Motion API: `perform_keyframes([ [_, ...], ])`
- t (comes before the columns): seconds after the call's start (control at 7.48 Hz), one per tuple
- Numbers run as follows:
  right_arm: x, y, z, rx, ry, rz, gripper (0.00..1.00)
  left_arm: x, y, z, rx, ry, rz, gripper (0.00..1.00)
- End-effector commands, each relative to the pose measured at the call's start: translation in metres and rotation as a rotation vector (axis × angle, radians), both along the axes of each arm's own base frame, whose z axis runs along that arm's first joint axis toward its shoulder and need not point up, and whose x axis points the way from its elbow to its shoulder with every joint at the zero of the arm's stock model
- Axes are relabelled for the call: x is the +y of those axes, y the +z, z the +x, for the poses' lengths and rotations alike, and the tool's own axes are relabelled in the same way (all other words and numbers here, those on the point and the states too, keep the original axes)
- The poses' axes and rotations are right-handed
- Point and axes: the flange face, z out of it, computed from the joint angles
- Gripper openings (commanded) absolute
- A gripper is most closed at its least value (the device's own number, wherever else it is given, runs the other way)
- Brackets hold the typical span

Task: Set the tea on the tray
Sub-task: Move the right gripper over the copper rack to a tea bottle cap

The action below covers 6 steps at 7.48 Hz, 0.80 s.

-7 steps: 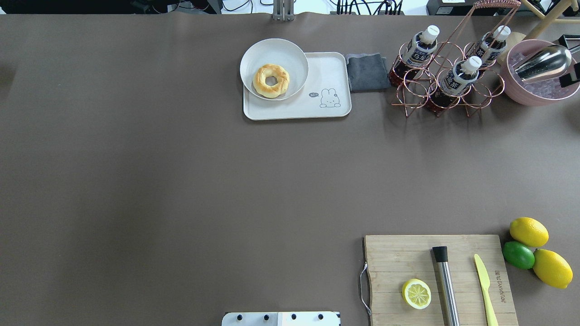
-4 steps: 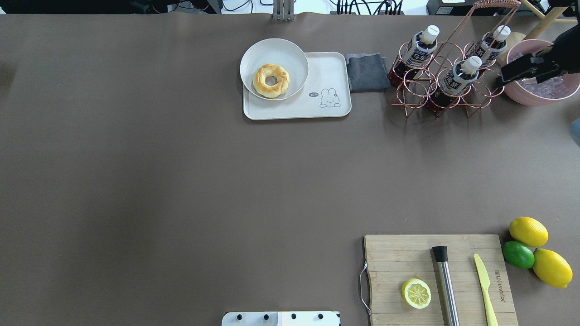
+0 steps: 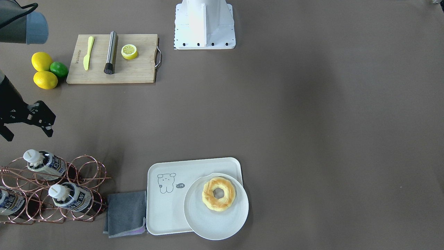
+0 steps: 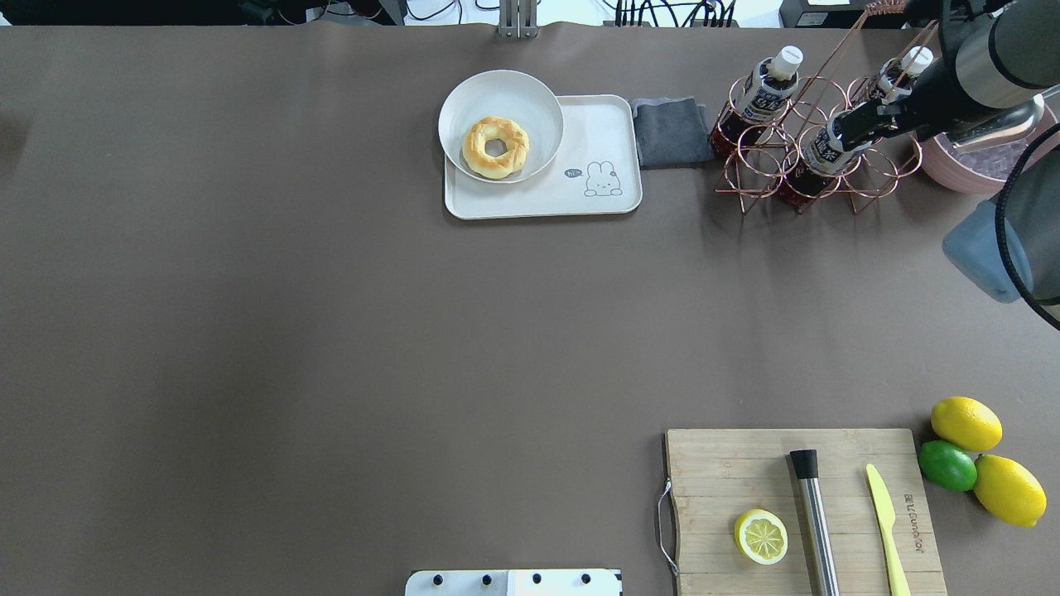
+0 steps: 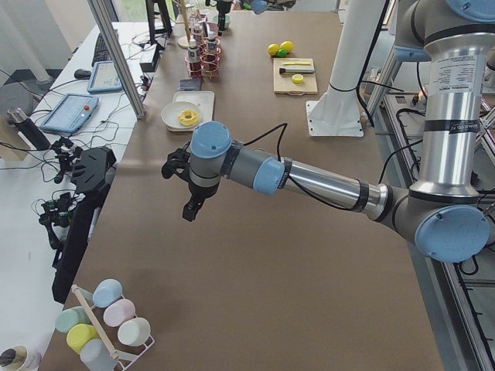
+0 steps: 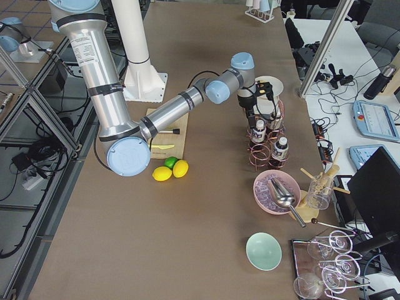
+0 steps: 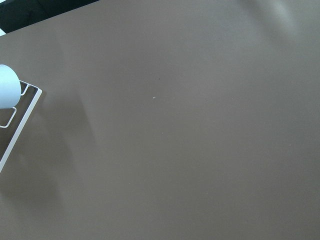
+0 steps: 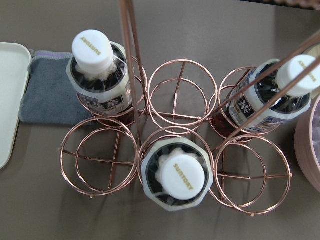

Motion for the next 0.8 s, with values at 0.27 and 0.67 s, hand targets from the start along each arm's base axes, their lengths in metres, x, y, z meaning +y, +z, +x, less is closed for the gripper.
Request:
perform_keyframes([
  [0.27, -0.0195, 0.0135, -0.0159, 0.002, 0.023, 0.064, 0.82, 0.0010, 0.0004, 0.0002, 0.000, 0.002, 0.012, 0.97],
  [0.67, -0.0217, 0.0120, -0.0160, -0.001, 0.029, 0.060, 0.67, 0.0005, -0.0003, 0.0002, 0.000, 0.002, 0.013, 0.97],
])
